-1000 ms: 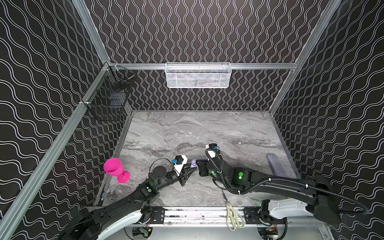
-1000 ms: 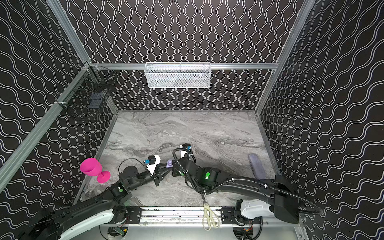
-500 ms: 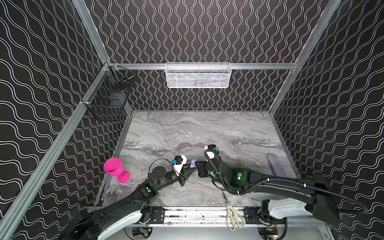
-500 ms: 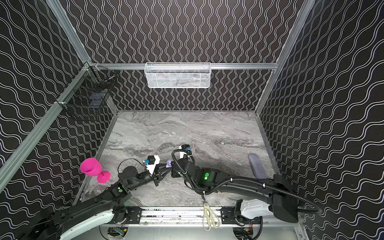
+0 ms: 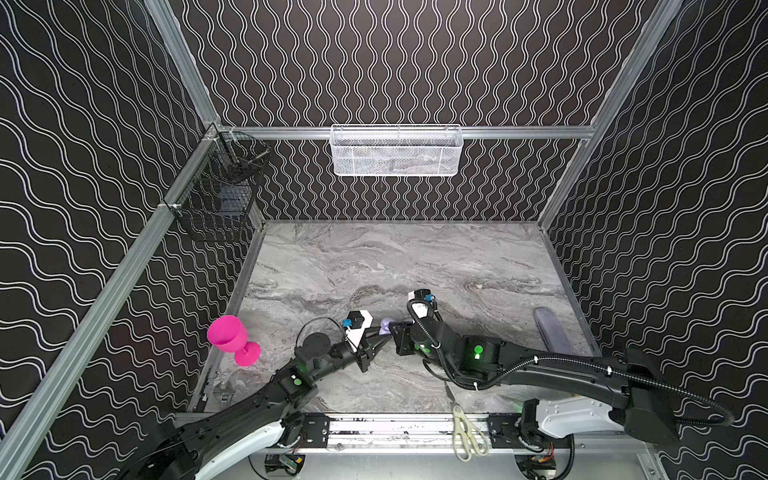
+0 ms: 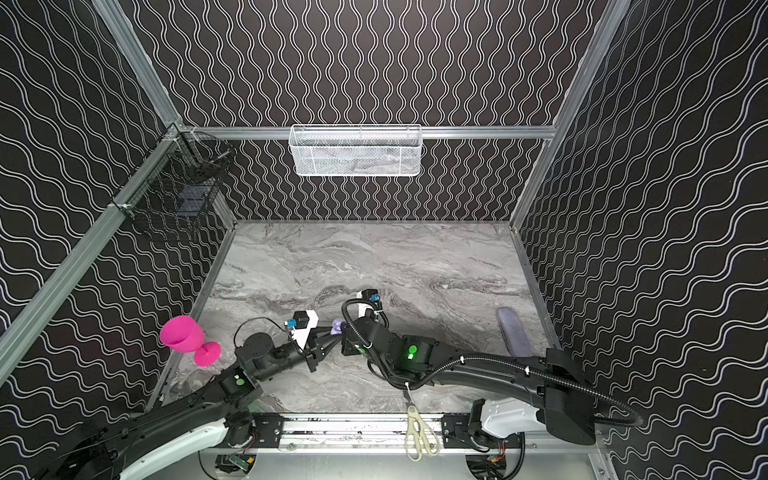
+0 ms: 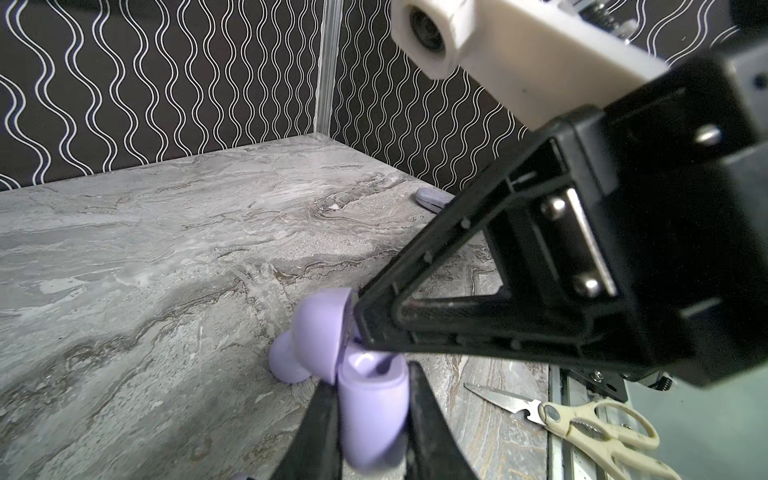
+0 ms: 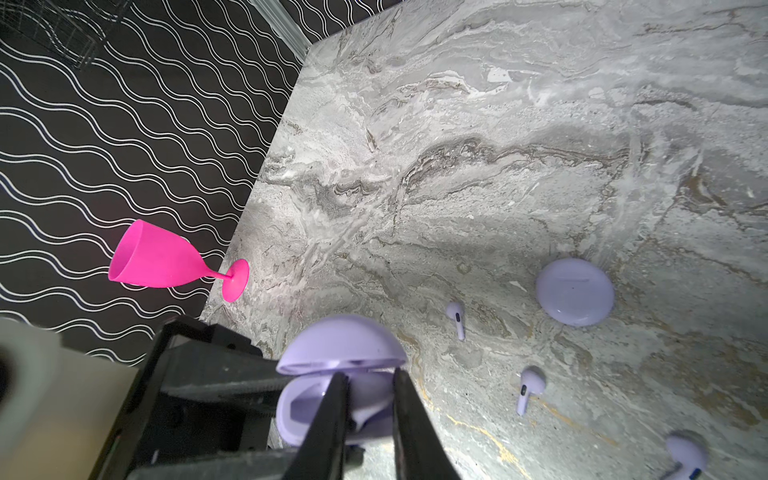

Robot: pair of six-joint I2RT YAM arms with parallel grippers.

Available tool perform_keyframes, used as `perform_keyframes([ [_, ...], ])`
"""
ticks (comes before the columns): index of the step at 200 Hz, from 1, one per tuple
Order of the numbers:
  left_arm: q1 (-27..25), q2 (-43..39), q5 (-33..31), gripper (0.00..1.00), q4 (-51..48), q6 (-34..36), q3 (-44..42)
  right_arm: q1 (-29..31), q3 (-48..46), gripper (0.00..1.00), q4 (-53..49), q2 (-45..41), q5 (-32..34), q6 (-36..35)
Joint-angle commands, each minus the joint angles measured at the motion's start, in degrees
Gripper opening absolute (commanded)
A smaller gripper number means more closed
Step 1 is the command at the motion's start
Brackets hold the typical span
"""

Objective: Insert the wireless bluetooth earbuds into the charging case
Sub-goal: 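Lower the earbud into the open case slot with the right gripper, then open the right gripper and lift it away from the case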

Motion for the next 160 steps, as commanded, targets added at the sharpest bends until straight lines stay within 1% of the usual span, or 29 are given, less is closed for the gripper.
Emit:
perform_keyframes([
  [1, 0.2, -0.2, -0.7, 0.15, 2.2, -0.6, 0.0, 0.1, 0.4, 0.24, -0.9, -0.2, 0.0, 0.4],
  [70, 0.2, -0.4, -0.7, 0.15, 2.1, -0.6, -0.1, 0.2, 0.8, 0.27, -2.9, -1.7, 2.3, 0.1],
  [100, 0.3, -0.4, -0.7, 0.15, 2.1, -0.6, -0.1, 0.1, 1.7, 0.29, -5.5, -3.1, 4.0, -0.6],
  [123, 0.3, -0.4, -0.7, 0.15, 2.0, -0.6, -0.1, -0.4, 1.7, 0.34, -8.0, -4.2, 5.8, -1.0],
  [160, 0.3, -0.7, -0.7, 0.15, 2.0, -0.6, -0.1, -2.5, 0.8, 0.35, -13.0, -6.5, 5.8, -0.7],
])
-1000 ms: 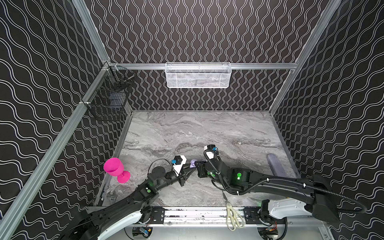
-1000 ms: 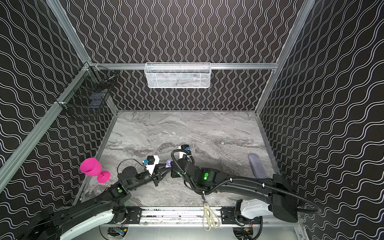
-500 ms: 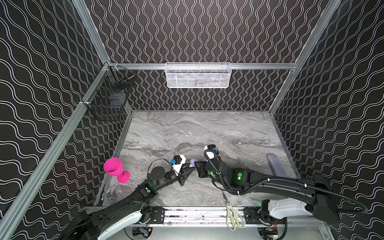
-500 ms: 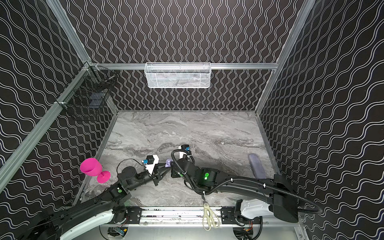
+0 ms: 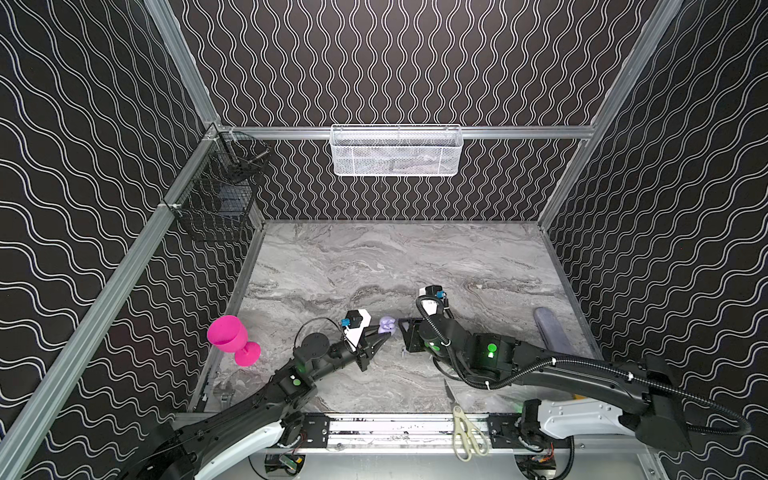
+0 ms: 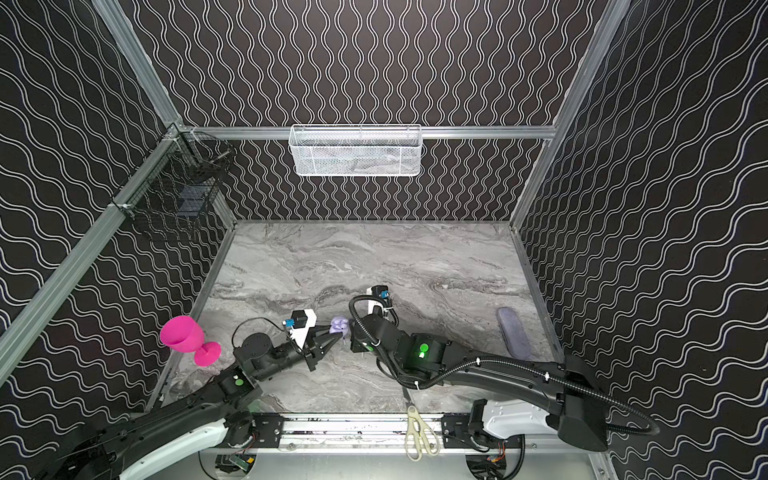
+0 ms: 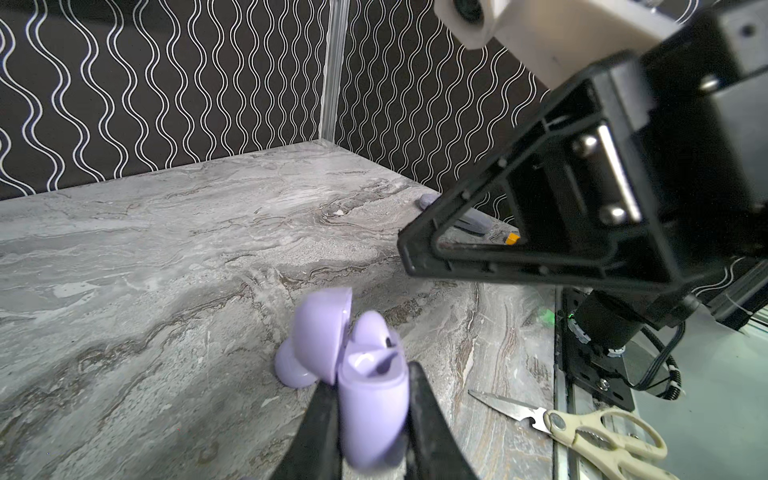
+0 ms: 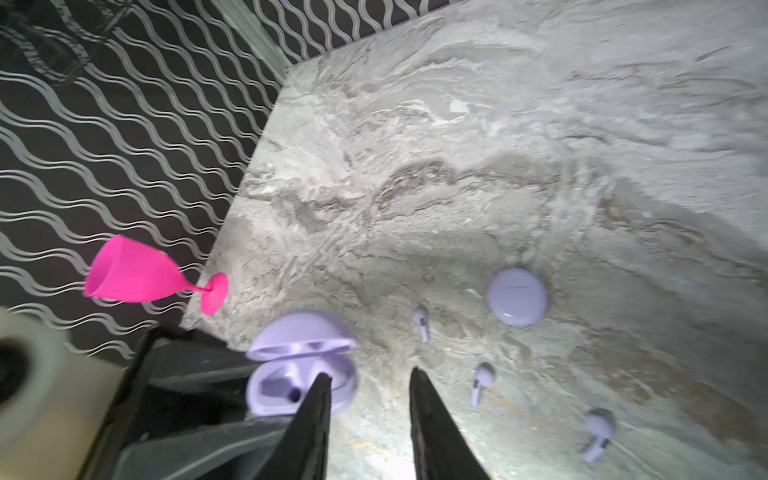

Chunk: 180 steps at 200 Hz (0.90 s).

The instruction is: Insert the wireless bluetooth earbuds into the charging case

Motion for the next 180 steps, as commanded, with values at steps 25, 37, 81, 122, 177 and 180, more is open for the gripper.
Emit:
perform_keyframes([
  [25, 0.1, 0.2, -0.1, 0.15, 2.2, -0.6, -0.1, -3.3, -1.3, 0.36, -7.5, -2.6, -0.3, 0.5],
  [37, 0.1, 0.4, -0.2, 0.15, 2.2, -0.6, -0.1, -4.4, -1.7, 0.37, -8.5, -2.9, -1.0, 0.4],
  [81, 0.1, 0.0, -0.3, 0.15, 1.6, -0.5, 0.0, -7.4, -3.2, 0.38, -10.8, -2.3, -5.0, -0.2],
  [122, 0.2, -1.9, -0.8, 0.15, 0.4, -0.4, -0.3, -8.8, -0.9, 0.40, -14.7, 2.2, -7.8, -1.3],
  [177, 0.2, -3.4, -0.7, 0.15, -0.4, -0.5, -0.4, -8.8, -0.4, 0.42, -16.4, 6.9, -10.8, -1.0],
  [180, 0.2, -3.5, -0.8, 0.15, -0.5, -0.5, -0.4, -8.8, -0.3, 0.42, -16.6, 7.4, -11.1, -1.1],
])
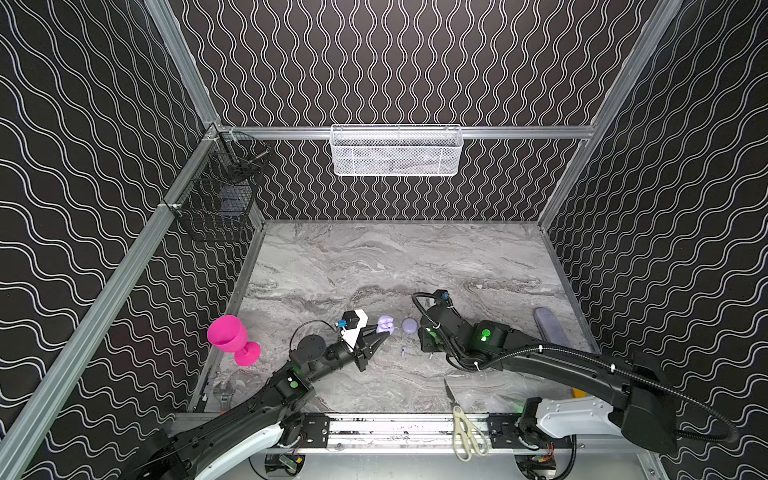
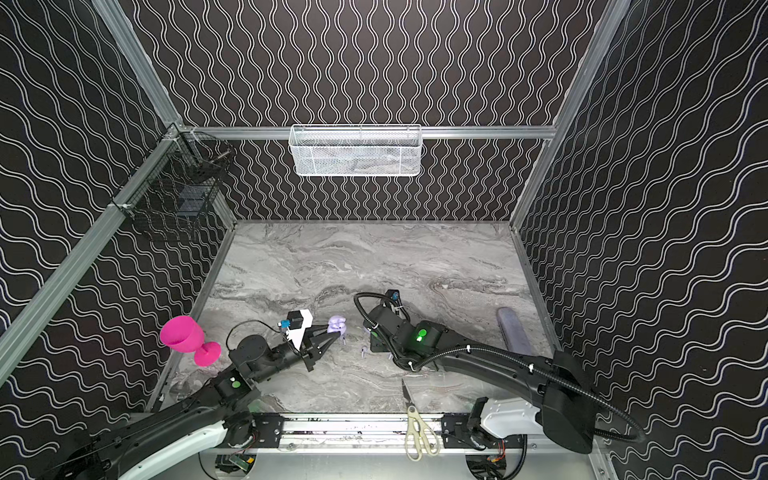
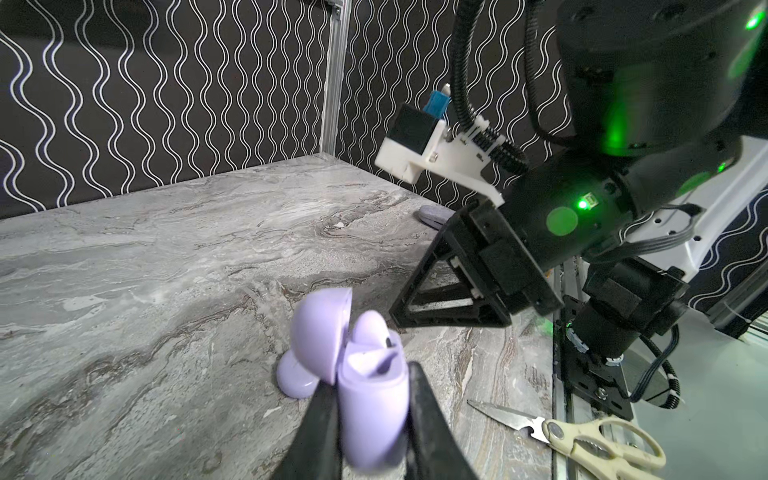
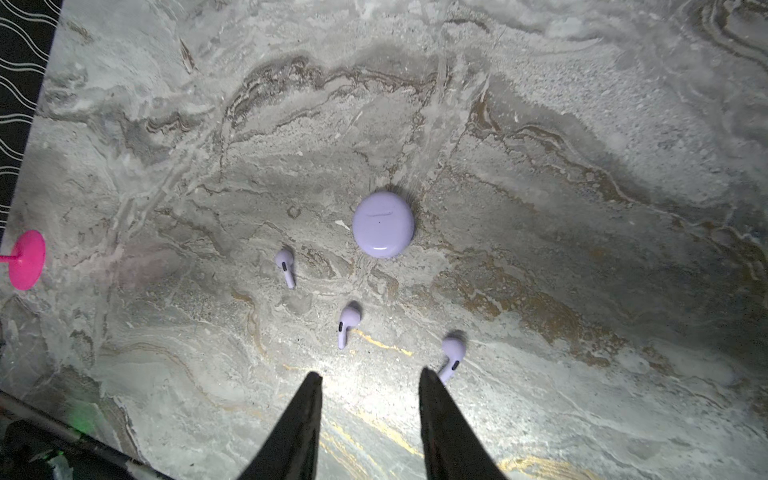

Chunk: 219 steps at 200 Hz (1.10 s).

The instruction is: Insert the wireless bluetooth earbuds into the charging case

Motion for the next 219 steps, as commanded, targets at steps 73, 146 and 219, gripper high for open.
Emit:
perform_keyframes([
  [73, 0.5, -4.4, -0.8, 0.15, -4.0, 0.3, -0.1, 0.0, 2.1, 0.42, -4.2, 7.9, -5.5, -0.2],
  [146, 0.6, -4.4, -0.2, 0.15, -4.3, 0.4, 0.1, -0.8, 2.6, 0.42, -7.8, 11.8, -3.8, 1.2],
  [219, 0.7, -6.9, -1.1, 0.15, -6.2, 0.8, 0.0, -3.9, 2.8, 0.42, -7.5, 15.6, -4.9, -0.2],
])
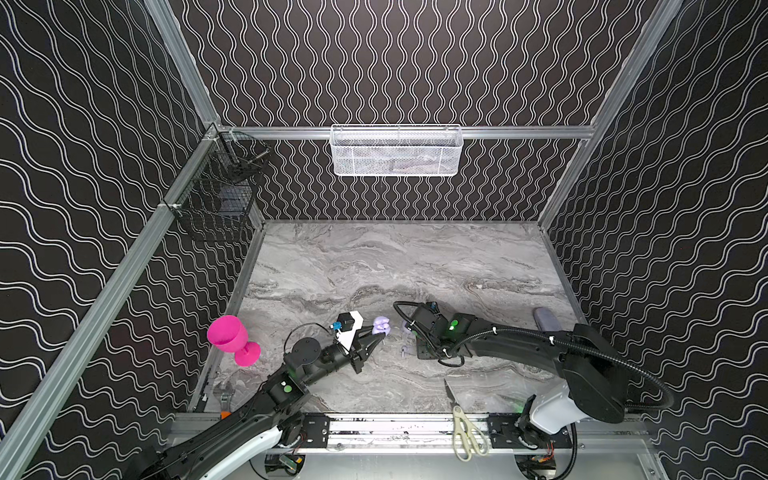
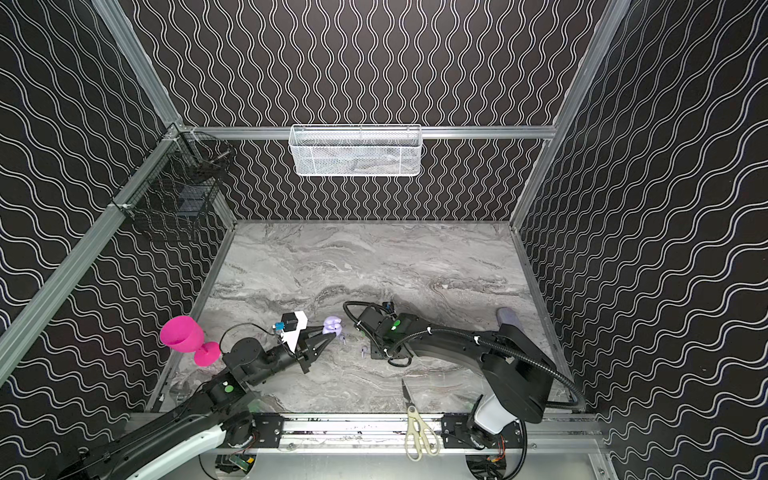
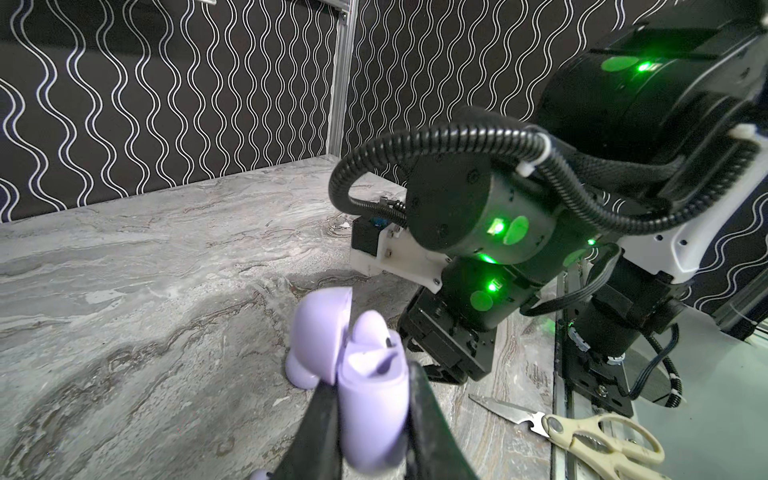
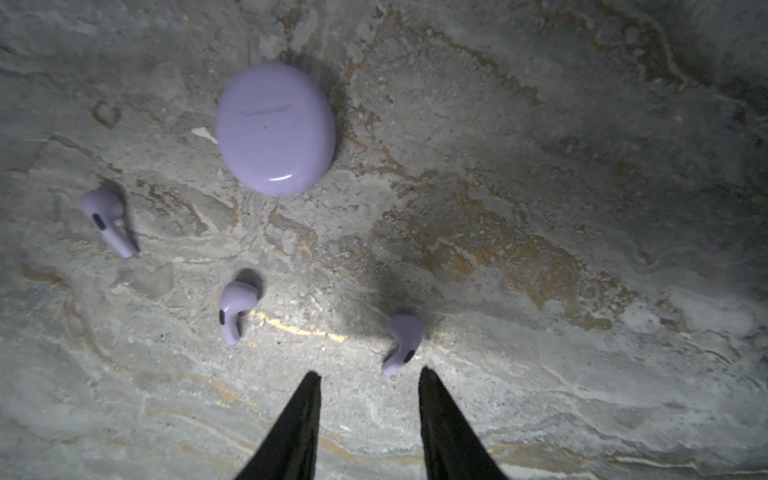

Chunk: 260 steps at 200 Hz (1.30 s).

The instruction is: Insert the wireless bluetooth earbuds into the charging case

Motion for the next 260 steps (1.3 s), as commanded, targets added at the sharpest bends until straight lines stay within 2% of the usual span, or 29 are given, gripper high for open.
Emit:
perform_keyframes([
  [1, 0.1, -0.3, -0.5, 0.15, 0.1, 0.5, 0.2, -0.6, -0.3, 0.42, -0.6, 0.8, 0.0, -0.6],
  [119, 0.1, -0.3, -0.6, 0.15, -0.3, 0.9, 0.5, -1.8, -2.4, 0.45, 3.9, 3.9, -2.8, -1.2],
  [260, 0.2, 0.2, -0.6, 0.15, 0.0, 1.0, 0.6, -1.9, -2.8, 0.40, 6.5, 5.6, -3.9, -2.6],
])
